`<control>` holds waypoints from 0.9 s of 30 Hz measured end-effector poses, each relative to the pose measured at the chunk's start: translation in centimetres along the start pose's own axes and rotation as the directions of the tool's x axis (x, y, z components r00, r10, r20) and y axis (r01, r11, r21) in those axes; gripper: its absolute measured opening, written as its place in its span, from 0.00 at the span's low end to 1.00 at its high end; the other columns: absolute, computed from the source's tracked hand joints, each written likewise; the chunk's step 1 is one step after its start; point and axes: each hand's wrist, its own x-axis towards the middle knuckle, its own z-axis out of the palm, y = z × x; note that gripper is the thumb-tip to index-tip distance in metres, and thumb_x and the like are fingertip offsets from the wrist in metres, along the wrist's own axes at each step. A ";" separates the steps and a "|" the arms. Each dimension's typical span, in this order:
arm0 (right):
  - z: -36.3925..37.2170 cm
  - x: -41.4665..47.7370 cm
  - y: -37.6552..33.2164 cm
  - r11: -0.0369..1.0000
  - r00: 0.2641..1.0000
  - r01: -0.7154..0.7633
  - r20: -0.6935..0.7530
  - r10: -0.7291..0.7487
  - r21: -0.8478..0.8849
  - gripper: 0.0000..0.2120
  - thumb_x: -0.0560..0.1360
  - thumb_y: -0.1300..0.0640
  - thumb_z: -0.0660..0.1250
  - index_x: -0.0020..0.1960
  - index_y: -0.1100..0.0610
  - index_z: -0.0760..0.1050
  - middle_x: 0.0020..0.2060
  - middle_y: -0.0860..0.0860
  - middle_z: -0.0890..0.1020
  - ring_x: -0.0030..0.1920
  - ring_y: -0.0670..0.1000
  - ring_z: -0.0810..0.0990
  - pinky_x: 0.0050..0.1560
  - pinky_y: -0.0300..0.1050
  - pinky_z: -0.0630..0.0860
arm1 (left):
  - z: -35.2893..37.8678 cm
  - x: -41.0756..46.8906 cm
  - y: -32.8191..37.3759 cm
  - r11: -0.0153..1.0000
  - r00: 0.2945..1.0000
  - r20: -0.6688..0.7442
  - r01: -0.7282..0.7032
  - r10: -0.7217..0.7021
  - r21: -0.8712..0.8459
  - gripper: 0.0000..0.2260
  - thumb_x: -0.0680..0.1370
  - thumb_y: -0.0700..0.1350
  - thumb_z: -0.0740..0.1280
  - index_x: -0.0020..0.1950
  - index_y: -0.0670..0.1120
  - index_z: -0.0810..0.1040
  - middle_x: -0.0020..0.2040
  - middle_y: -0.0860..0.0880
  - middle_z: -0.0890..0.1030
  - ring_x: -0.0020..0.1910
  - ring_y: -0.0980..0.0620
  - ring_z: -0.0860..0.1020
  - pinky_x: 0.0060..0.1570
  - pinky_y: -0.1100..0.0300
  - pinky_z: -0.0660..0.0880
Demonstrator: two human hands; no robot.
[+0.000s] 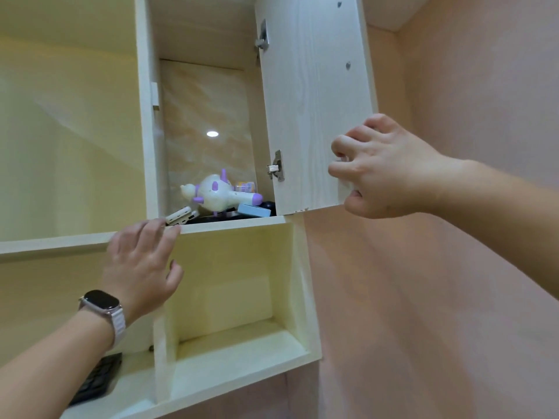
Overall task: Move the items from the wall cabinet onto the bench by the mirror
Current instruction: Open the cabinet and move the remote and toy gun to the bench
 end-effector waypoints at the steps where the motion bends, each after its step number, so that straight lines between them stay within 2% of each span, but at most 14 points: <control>1: -0.4 0.1 -0.3 1.000 1.000 -0.003 0.012 0.003 -0.003 0.22 0.66 0.45 0.48 0.44 0.54 0.77 0.44 0.54 0.76 0.46 0.58 0.75 0.58 0.55 0.67 | -0.1 0.0 -0.1 1.000 1.000 0.005 -0.005 0.005 0.002 0.26 0.69 0.52 0.58 0.64 0.42 0.75 0.62 0.39 0.74 0.60 0.36 0.71 0.57 0.41 0.66; 4: -1.1 1.0 -1.7 0.999 1.000 -0.021 0.013 0.021 0.031 0.22 0.67 0.44 0.46 0.43 0.54 0.73 0.40 0.53 0.74 0.42 0.57 0.74 0.52 0.53 0.69 | -0.3 0.3 -0.1 1.000 1.000 0.010 -0.016 0.016 0.001 0.24 0.70 0.53 0.59 0.61 0.43 0.77 0.60 0.40 0.76 0.59 0.37 0.72 0.54 0.43 0.67; 7: -0.9 2.4 -3.8 0.991 0.999 -0.035 -0.018 0.038 0.128 0.15 0.71 0.45 0.54 0.46 0.54 0.72 0.43 0.54 0.75 0.43 0.57 0.74 0.47 0.52 0.70 | -0.7 1.3 -0.3 0.999 0.999 0.002 -0.045 0.045 -0.009 0.22 0.71 0.54 0.60 0.58 0.43 0.79 0.56 0.42 0.79 0.55 0.39 0.75 0.50 0.45 0.70; 9: -0.8 4.0 -5.3 0.974 0.998 -0.039 -0.042 0.049 0.223 0.13 0.73 0.46 0.59 0.50 0.54 0.72 0.47 0.54 0.75 0.45 0.56 0.72 0.47 0.51 0.69 | -1.2 2.7 -0.4 0.998 0.998 -0.025 -0.065 0.065 -0.009 0.20 0.71 0.53 0.61 0.56 0.43 0.80 0.53 0.43 0.80 0.52 0.40 0.76 0.49 0.47 0.70; 11: -0.6 5.7 -7.0 0.949 0.997 -0.055 -0.034 0.069 0.312 0.15 0.75 0.45 0.58 0.55 0.54 0.71 0.50 0.52 0.73 0.48 0.55 0.70 0.47 0.50 0.67 | -1.7 4.3 -0.4 0.995 0.993 -0.069 -0.095 0.096 0.005 0.17 0.71 0.52 0.62 0.52 0.44 0.81 0.49 0.45 0.81 0.48 0.41 0.78 0.47 0.49 0.69; 13: 0.0 7.5 -8.6 0.899 0.993 -0.071 -0.054 0.104 0.431 0.16 0.75 0.45 0.58 0.57 0.54 0.70 0.48 0.51 0.70 0.48 0.55 0.69 0.44 0.48 0.63 | -1.9 6.1 -0.5 0.989 0.986 -0.075 -0.149 0.150 0.011 0.15 0.72 0.51 0.60 0.49 0.44 0.81 0.44 0.46 0.81 0.42 0.42 0.79 0.44 0.50 0.70; 16: 1.8 10.4 -10.6 0.770 0.987 -0.129 0.005 0.162 0.625 0.19 0.75 0.44 0.60 0.63 0.53 0.69 0.52 0.51 0.72 0.51 0.54 0.70 0.47 0.47 0.65 | -1.7 8.8 -0.9 0.969 0.970 0.010 -0.244 0.243 0.045 0.18 0.72 0.54 0.56 0.46 0.45 0.81 0.37 0.47 0.80 0.36 0.43 0.78 0.45 0.52 0.70; 19: 3.9 13.5 -12.2 0.638 0.985 -0.156 0.072 0.155 0.754 0.23 0.75 0.44 0.64 0.65 0.52 0.67 0.56 0.51 0.72 0.58 0.55 0.71 0.52 0.49 0.70 | -1.5 11.3 -0.8 0.921 0.930 0.139 -0.360 0.341 0.151 0.19 0.75 0.57 0.55 0.48 0.49 0.81 0.40 0.50 0.81 0.41 0.46 0.79 0.55 0.52 0.69; 20: 4.6 14.4 -12.6 0.612 0.985 -0.156 0.079 0.151 0.775 0.24 0.74 0.44 0.65 0.66 0.52 0.66 0.58 0.51 0.72 0.59 0.55 0.71 0.51 0.50 0.71 | -1.6 12.0 -0.7 0.905 0.917 0.197 -0.382 0.347 0.184 0.17 0.76 0.57 0.56 0.50 0.50 0.80 0.42 0.51 0.81 0.44 0.47 0.79 0.53 0.54 0.69; 22: 6.0 16.3 -13.2 0.581 0.986 -0.154 0.086 0.142 0.799 0.25 0.74 0.45 0.66 0.67 0.51 0.65 0.60 0.51 0.72 0.60 0.55 0.71 0.48 0.49 0.69 | -1.7 13.4 -0.6 0.893 0.899 0.327 -0.379 0.293 0.242 0.14 0.78 0.58 0.57 0.53 0.53 0.77 0.43 0.52 0.80 0.43 0.48 0.78 0.39 0.57 0.68; 24: 7.4 17.9 -13.6 0.553 0.987 -0.155 0.103 0.125 0.819 0.25 0.73 0.44 0.67 0.67 0.49 0.66 0.59 0.51 0.71 0.60 0.55 0.71 0.47 0.48 0.67 | -1.7 14.4 -0.3 0.879 0.869 0.454 -0.360 0.195 0.313 0.13 0.78 0.58 0.56 0.45 0.51 0.74 0.36 0.52 0.76 0.33 0.50 0.75 0.31 0.60 0.64; 27: 9.0 19.6 -14.0 0.546 0.983 -0.184 0.158 0.093 0.818 0.26 0.70 0.42 0.69 0.65 0.46 0.66 0.56 0.50 0.71 0.57 0.55 0.73 0.46 0.47 0.66 | -0.8 15.3 0.2 0.850 0.842 0.527 -0.356 0.112 0.388 0.17 0.78 0.58 0.56 0.34 0.49 0.64 0.32 0.52 0.72 0.28 0.52 0.69 0.30 0.61 0.65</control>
